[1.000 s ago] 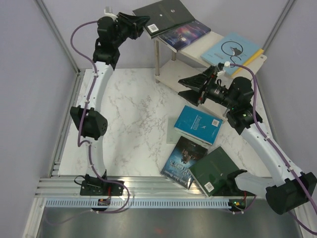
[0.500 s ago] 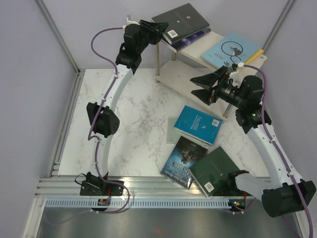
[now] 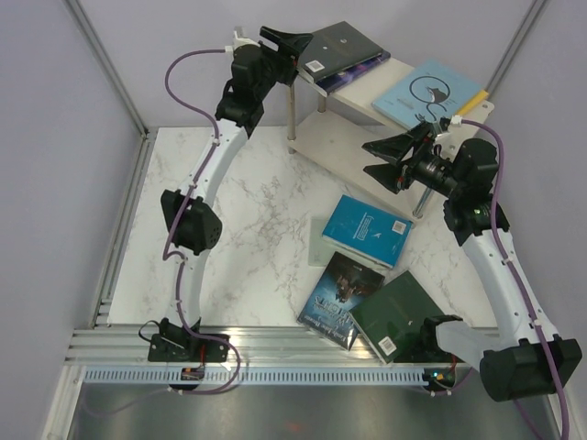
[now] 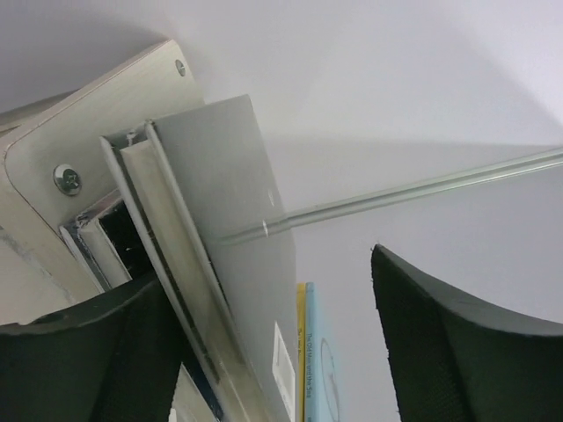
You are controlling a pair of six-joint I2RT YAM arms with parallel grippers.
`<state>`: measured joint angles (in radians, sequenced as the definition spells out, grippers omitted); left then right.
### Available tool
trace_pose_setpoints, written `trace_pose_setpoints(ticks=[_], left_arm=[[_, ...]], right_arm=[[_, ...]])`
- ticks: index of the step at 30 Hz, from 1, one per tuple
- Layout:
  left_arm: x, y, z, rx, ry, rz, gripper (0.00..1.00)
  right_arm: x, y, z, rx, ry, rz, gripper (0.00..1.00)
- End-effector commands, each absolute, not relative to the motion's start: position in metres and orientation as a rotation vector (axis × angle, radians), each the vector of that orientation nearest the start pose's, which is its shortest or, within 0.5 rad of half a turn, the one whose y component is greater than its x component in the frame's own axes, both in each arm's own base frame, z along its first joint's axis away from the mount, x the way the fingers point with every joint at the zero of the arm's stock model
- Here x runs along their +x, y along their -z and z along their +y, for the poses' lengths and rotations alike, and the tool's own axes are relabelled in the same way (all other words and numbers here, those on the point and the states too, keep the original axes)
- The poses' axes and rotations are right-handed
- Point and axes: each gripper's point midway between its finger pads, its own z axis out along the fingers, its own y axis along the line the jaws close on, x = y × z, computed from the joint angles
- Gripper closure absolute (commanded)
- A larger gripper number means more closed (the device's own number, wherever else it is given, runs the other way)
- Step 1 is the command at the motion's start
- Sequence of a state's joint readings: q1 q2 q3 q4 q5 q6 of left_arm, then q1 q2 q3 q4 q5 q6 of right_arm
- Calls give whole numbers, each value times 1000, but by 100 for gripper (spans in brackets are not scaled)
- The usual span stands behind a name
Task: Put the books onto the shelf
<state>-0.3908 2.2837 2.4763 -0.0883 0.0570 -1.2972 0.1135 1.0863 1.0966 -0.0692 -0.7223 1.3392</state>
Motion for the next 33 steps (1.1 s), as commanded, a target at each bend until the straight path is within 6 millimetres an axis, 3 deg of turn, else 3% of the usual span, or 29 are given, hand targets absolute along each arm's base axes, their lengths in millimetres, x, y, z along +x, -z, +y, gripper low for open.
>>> trace_pose_setpoints(ticks=[1,9,20,29,33], left_arm=[[580,-478,-285,-563,1283,1418,16],[569,-464,-274,-438,1084,1519,15],[563,-455,-270,-425,1039,1568,18],[560,-443,-252,-476,959,1603,21],[557,-447,-252,-485,970,1597,29]], right_arm=[[297,-394,183,475,-1654,1849,13],[298,-382,183,494,-1654,1874,13],[298,-368,182,520,-1649,1899,13],[298,-360,182,538,-1644,1910,15],[297,-355,182,540,-1639,1918,15]])
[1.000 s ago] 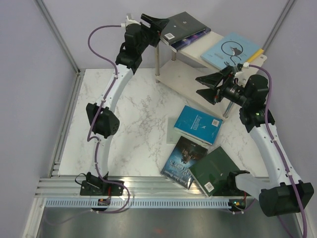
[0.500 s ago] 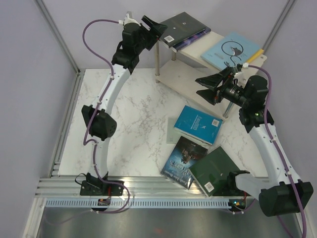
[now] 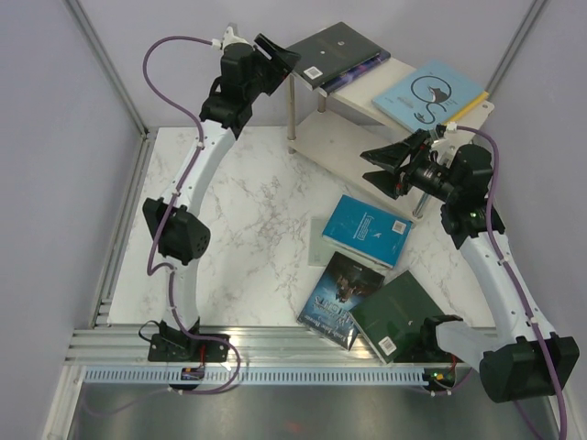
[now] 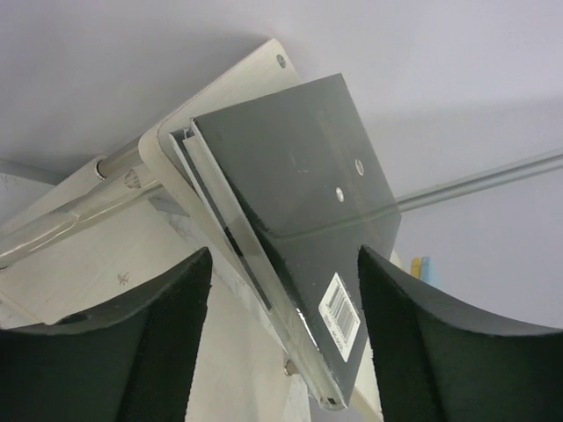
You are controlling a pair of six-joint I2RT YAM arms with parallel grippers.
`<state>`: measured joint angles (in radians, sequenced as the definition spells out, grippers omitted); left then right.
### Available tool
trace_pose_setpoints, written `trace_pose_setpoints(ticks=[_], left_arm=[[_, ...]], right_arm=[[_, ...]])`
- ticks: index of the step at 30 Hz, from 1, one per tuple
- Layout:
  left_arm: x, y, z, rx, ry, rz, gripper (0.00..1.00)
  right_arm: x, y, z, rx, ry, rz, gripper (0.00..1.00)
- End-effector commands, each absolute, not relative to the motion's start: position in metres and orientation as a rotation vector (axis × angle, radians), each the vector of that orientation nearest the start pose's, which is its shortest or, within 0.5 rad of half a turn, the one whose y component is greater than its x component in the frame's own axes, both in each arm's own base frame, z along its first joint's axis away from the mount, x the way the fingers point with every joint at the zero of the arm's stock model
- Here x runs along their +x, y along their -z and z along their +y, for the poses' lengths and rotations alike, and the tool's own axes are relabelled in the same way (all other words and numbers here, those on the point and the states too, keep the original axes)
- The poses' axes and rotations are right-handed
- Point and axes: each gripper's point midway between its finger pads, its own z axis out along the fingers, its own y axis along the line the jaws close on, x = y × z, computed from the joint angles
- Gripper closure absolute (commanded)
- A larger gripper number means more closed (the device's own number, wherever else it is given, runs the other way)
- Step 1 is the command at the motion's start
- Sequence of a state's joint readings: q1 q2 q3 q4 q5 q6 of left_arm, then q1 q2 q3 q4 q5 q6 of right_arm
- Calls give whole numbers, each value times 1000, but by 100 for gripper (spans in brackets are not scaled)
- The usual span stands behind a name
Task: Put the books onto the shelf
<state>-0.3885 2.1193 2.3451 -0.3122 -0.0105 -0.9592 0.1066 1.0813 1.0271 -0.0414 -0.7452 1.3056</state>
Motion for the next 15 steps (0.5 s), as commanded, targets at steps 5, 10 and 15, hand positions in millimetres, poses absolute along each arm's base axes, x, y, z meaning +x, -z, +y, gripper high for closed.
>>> trace_pose_setpoints(ticks=[5,10,15], left_arm=[[557,-450,-257,-500,1012,1592,45],[559,-442,-265,-492,1043,1619,49],[561,-436,-269,-501,1050,1631,51]], right_arm=[[296,-347,182,542,-1630,1930,15],[297,-343,182,542,-1627,1938,15],[297,-341,182,541,-1625,1943,15]])
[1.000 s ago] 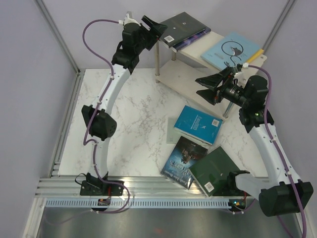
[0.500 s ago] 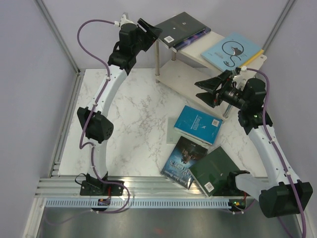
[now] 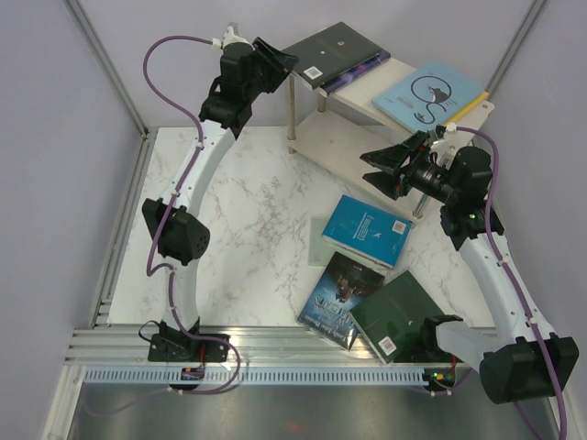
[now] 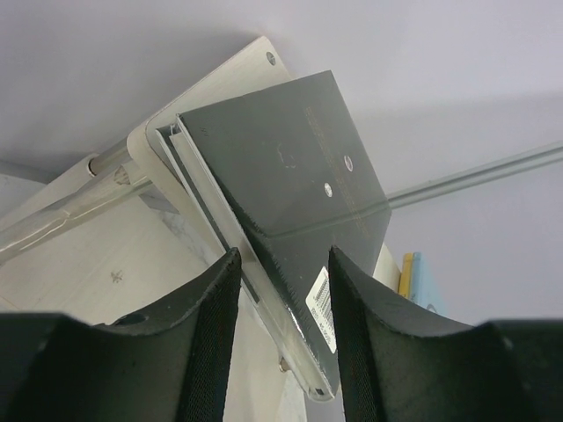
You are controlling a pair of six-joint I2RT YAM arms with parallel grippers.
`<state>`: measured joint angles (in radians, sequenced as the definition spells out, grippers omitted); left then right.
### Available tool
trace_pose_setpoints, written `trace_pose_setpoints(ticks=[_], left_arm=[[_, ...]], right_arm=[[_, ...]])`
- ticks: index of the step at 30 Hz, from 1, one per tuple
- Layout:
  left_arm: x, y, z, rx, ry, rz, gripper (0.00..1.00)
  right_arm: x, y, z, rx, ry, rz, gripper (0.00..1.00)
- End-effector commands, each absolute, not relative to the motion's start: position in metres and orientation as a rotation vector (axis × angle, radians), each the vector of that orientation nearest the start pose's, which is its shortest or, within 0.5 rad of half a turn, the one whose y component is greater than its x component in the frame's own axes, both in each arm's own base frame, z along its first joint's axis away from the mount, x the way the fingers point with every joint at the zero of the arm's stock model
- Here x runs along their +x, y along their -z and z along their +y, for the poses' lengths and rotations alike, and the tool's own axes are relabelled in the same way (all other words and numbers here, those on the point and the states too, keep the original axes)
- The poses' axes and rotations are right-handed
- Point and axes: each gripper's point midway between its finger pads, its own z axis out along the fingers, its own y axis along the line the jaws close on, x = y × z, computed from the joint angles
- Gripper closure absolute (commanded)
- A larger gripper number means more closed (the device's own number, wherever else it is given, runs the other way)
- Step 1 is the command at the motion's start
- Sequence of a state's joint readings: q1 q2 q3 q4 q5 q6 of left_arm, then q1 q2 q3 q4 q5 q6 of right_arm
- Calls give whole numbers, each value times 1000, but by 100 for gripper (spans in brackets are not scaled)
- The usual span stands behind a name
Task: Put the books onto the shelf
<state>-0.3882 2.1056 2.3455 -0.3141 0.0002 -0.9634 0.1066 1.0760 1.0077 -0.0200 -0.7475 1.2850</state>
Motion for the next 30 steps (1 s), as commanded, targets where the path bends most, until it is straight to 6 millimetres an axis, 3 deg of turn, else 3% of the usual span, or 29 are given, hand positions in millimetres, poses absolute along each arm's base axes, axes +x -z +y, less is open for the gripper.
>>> trace_pose_setpoints(ticks=[1,22,29,30], left_arm=[[562,-434,-270,-508,1053,1633,52],[566,-441,-308,-502,1223,1603,55],[559,-447,-296,-494,1185,1597,50],[553,-456,-291,-491,1186,1584,50]], right_arm=[[296,-341,182,542,-1627,1944,15],[299,-341,183,507,-1629,1957,15],[298,-342,183,500,-1628,1955,15],[296,-342,184,498,-1631,1955,16]])
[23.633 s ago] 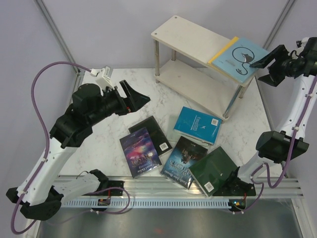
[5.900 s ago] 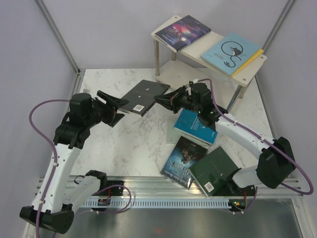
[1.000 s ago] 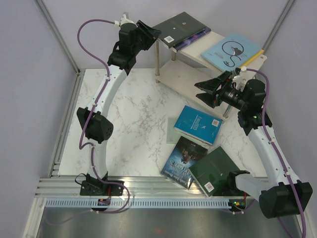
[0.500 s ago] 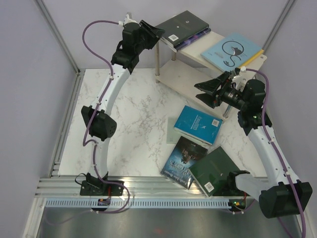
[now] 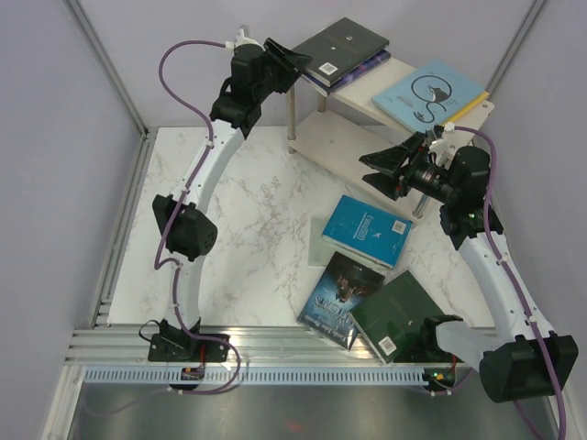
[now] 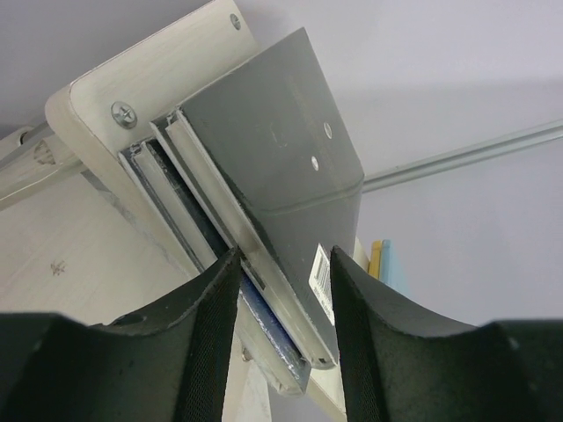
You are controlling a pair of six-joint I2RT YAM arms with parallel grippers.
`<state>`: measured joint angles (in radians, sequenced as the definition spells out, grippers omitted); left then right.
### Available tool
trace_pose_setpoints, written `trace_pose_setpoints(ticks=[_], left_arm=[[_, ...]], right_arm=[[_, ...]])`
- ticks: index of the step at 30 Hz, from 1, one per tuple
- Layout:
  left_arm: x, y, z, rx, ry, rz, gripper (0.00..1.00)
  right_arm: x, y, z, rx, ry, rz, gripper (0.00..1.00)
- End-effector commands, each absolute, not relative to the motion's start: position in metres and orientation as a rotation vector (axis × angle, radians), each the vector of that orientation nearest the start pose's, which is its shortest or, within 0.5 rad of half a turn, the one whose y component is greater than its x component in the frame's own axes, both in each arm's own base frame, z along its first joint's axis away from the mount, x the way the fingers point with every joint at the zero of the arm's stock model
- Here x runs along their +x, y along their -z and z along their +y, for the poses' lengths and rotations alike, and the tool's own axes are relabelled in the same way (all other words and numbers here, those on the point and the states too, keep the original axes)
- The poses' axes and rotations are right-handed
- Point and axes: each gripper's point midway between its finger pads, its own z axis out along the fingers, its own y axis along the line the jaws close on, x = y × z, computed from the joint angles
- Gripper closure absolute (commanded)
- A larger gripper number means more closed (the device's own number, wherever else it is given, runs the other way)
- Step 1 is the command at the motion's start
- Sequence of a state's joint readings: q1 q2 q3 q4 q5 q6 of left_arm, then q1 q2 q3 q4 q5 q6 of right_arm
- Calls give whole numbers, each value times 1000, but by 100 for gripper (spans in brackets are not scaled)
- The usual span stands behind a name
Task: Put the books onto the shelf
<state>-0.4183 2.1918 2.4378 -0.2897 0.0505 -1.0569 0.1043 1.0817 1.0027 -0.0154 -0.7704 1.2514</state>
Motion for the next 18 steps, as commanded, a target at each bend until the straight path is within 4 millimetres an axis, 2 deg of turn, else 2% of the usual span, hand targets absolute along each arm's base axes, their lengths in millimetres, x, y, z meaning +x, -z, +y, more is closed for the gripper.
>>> trace_pose_setpoints(ticks=[1,3,4,5,7,9,10,12,13,14,15,18], left_arm=[[553,-459,-284,-504,1180,1579,50],[554,-455,-272,-521,1165,1584,47],[548,-467,-265,-522,1169,1565,46],[547,-466,-262,-524,1169,1571,45],[538,-483,-249,-526,1176,1539,43],[532,-488,-239,-519,1174,1537,40],[519,-504,-233,-503,1178,1513,34],[513,-495,-222,-517,1148,1539,30],[507,-498,-217,-516,1139,1536,24],[496,-496,-211,-520,1124,1545,21],[489,-496,-207,-521,1111,1550,20],[469,-475,-200,-502,1056,1619,18]], right_arm=[[296,-342,184,496,-1629,1953,15],[296,-341,183,504,-1631,1954,15],[295,-342,183,499,-1630,1951,15],[294,-343,183,498,-1629,1948,15],[293,-345,183,489,-1624,1944,15],[292,-341,182,504,-1610,1963,15],[290,-342,181,485,-1585,1964,16],[286,-337,180,490,-1557,1999,15],[285,-336,178,491,-1542,2008,15],[283,-330,178,478,-1517,2028,16],[279,-320,177,515,-1503,2075,15],[268,-294,174,587,-1477,2147,16]])
